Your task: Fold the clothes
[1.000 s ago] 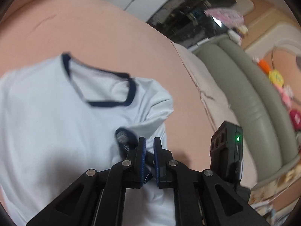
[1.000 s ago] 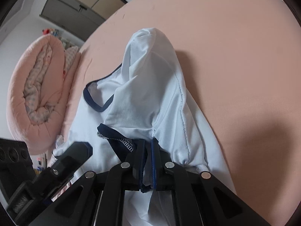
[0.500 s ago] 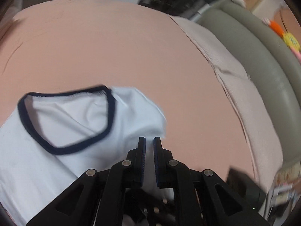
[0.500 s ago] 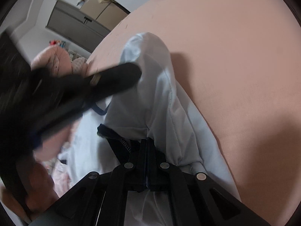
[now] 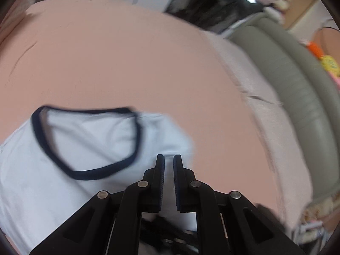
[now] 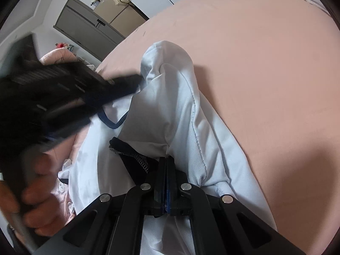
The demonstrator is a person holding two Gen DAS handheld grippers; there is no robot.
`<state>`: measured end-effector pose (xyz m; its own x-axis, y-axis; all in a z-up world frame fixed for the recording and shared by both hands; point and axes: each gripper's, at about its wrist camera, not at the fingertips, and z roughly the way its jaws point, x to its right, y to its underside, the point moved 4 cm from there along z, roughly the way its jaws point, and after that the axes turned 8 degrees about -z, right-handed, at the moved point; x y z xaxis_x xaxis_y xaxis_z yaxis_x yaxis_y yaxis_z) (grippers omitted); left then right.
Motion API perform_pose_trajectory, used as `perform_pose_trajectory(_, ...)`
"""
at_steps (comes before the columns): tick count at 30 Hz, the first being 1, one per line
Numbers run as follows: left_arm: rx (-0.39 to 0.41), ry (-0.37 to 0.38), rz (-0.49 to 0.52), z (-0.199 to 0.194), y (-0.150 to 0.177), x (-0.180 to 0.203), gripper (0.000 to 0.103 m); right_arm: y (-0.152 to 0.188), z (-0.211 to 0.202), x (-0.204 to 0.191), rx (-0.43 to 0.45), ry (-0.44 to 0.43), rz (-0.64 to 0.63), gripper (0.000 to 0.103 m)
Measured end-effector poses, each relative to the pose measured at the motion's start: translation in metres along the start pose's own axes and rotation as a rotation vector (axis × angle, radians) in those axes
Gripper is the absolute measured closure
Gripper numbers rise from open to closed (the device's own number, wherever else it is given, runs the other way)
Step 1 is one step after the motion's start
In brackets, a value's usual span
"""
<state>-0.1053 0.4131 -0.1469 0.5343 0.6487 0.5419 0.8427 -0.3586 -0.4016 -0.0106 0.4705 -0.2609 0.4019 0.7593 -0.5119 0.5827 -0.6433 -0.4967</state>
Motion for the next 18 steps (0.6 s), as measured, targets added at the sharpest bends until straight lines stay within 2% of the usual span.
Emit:
perform_pose_trajectory(2, -0.019, 0.003, 0.046, -0.001, 0.001, 0.016, 0.096, 0.001, -0.001, 0.001, 0.005, -0.002, 0.004, 0.103)
perform_pose_trajectory(6, -0.061, -0.139, 0.137, 0.027, 0.007, 0.021, 0.096, 0.002, -0.002, 0.006, 0.007, -0.025, 0.031, 0.103)
perform_pose_trajectory(9, -0.1, -0.201, 0.089, 0.044, 0.008, -0.001, 0.096, 0.001, -0.002, 0.01, 0.006, -0.045, 0.048, 0.103)
perform_pose_trajectory(13, -0.086, -0.175, -0.033, 0.036, -0.001, -0.029, 0.096, 0.002, -0.003, 0.012, 0.011, -0.05, 0.046, 0.103)
perform_pose_trajectory(18, -0.081, -0.219, -0.038, 0.036, -0.005, -0.04, 0.096, 0.002, -0.002, 0.014, 0.02, -0.04, 0.038, 0.103)
